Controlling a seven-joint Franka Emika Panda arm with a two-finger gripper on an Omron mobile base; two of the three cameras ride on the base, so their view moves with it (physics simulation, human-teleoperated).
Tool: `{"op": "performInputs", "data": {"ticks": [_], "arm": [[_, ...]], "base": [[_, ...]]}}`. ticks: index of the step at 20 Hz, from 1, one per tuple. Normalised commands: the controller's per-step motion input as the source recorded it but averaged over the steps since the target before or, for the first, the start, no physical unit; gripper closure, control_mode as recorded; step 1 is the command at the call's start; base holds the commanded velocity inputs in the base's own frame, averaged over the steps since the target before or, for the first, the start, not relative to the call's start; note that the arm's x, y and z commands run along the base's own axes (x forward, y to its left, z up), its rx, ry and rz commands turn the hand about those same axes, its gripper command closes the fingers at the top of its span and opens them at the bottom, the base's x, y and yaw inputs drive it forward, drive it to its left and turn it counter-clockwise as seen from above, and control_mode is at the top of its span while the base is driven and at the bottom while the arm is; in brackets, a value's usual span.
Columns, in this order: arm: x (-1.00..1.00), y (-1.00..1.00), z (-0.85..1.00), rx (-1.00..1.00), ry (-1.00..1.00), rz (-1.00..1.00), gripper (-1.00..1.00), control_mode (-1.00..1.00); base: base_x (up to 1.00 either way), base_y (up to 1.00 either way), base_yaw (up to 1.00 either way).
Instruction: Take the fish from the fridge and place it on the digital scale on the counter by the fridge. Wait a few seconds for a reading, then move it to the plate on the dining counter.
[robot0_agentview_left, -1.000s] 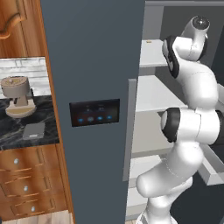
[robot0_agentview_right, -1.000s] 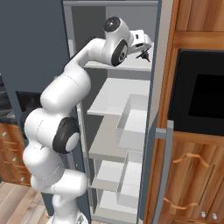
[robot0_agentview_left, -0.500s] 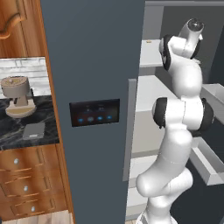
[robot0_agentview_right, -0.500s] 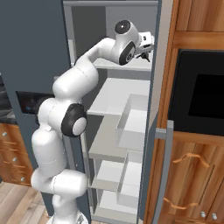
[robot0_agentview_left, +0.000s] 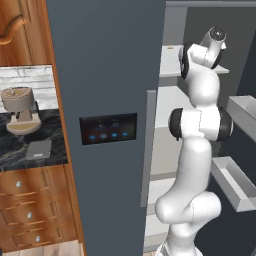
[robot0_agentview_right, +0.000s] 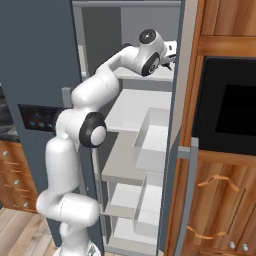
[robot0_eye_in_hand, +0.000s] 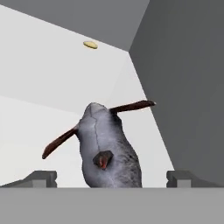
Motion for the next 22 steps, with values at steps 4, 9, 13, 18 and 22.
{"op": "performInputs", "data": {"ticks": [4, 9, 13, 18, 22], "arm": [[0.44, -0.14, -0.13, 0.0, 0.0, 0.0, -1.0, -1.0], [0.31, -0.17, -0.14, 0.0, 0.0, 0.0, -1.0, -1.0], [0.05, -0.24, -0.3, 0.0, 0.01, 0.0, -1.0, -1.0], [0.0, -0.36, -0.5, 0.03, 0.09, 0.0, -1.0, -1.0], [0.0, -0.4, -0.62, 0.08, 0.13, 0.0, -1.0, -1.0]], "base": [[0.0, 0.0, 0.0], [0.0, 0.0, 0.0], [0.0, 0.0, 0.0], [0.0, 0.0, 0.0], [0.0, 0.0, 0.0]]}}
